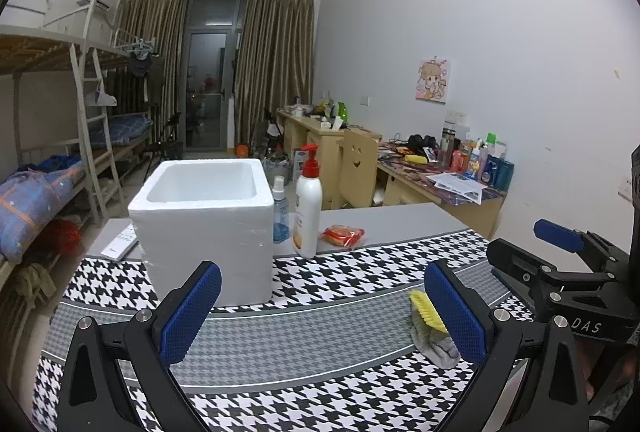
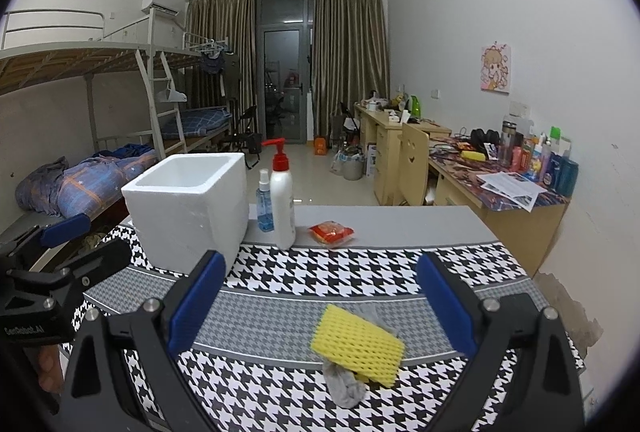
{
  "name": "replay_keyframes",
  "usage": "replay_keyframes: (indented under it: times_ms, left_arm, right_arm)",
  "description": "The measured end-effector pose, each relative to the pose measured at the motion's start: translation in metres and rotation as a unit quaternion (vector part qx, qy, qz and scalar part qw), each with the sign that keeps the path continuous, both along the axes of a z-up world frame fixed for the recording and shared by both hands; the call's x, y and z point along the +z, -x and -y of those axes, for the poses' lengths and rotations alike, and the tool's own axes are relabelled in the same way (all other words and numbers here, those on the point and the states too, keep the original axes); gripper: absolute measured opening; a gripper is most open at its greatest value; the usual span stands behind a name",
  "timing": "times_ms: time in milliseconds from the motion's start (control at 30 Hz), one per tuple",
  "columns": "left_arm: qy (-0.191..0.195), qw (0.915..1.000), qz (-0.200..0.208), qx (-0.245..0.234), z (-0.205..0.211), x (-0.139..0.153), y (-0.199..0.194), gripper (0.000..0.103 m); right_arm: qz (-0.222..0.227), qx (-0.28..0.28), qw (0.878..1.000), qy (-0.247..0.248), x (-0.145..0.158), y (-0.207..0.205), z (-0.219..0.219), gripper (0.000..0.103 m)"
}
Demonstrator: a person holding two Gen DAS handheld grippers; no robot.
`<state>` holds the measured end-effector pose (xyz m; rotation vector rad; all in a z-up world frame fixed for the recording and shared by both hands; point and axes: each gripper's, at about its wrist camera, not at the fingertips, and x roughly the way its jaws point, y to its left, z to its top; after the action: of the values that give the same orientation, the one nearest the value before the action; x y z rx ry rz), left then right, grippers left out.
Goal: Organize soft objects
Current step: 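Move both tools back over the yellow foam net and grey sock, then lower both tools toward the yellow foam net lying on the grey sock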
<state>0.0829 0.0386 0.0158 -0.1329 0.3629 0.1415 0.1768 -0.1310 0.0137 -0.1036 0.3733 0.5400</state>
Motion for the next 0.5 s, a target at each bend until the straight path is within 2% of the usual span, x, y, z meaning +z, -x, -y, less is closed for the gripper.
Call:
replay_keyframes:
  times_ms: [500]
  left_arm:
    - [0.007, 0.9995, -0.010, -0.029, 0.016, -0.015, -0.013, 0.102]
  right_arm:
    - [-0.002, -0.026, 1.000, 0.006, -0.016, -0.003, 0.022, 0.098]
